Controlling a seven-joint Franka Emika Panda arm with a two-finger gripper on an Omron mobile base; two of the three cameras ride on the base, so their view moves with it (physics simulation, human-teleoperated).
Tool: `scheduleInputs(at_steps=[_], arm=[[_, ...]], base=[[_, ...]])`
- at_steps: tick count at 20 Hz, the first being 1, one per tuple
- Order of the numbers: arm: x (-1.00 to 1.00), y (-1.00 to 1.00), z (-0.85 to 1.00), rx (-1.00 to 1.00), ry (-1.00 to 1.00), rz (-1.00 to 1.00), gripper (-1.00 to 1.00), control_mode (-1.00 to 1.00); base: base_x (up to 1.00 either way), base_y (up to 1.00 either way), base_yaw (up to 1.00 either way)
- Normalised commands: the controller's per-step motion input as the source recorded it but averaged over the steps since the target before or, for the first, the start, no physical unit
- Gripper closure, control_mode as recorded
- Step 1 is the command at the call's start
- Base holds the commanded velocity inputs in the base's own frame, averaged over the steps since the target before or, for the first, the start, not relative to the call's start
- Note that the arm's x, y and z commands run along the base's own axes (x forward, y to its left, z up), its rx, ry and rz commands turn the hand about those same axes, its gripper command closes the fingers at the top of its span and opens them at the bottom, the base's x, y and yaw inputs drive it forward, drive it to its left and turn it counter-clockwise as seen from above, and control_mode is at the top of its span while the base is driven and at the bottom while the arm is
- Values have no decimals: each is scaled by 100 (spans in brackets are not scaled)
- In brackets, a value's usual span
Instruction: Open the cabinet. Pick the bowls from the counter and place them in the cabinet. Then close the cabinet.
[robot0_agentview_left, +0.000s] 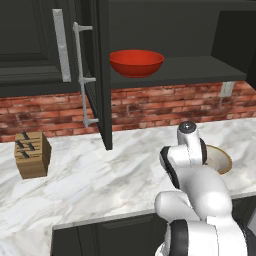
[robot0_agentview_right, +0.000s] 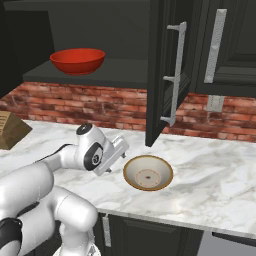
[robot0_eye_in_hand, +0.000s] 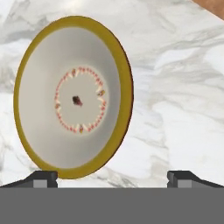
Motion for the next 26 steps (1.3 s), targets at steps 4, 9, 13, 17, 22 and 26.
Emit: scheduleInputs(at_steps=[4,9,13,17,22,26], arm=[[4,0,-31,0,-6,-16,-100,-100],[0,0,-15,0,-8,-13,-100,-100],[0,0,-24,0,-4,-12,-100,-100],[0,-1,-29,0,-2,-8,-100,-100],[0,0,-34,0,0,-4,-100,-100],[0,-5,-39,0,0,-3,-100,-100]], base=[[0,0,0],[0,0,0],[0,0,0],[0,0,0],[0,0,0],[0,0,0]])
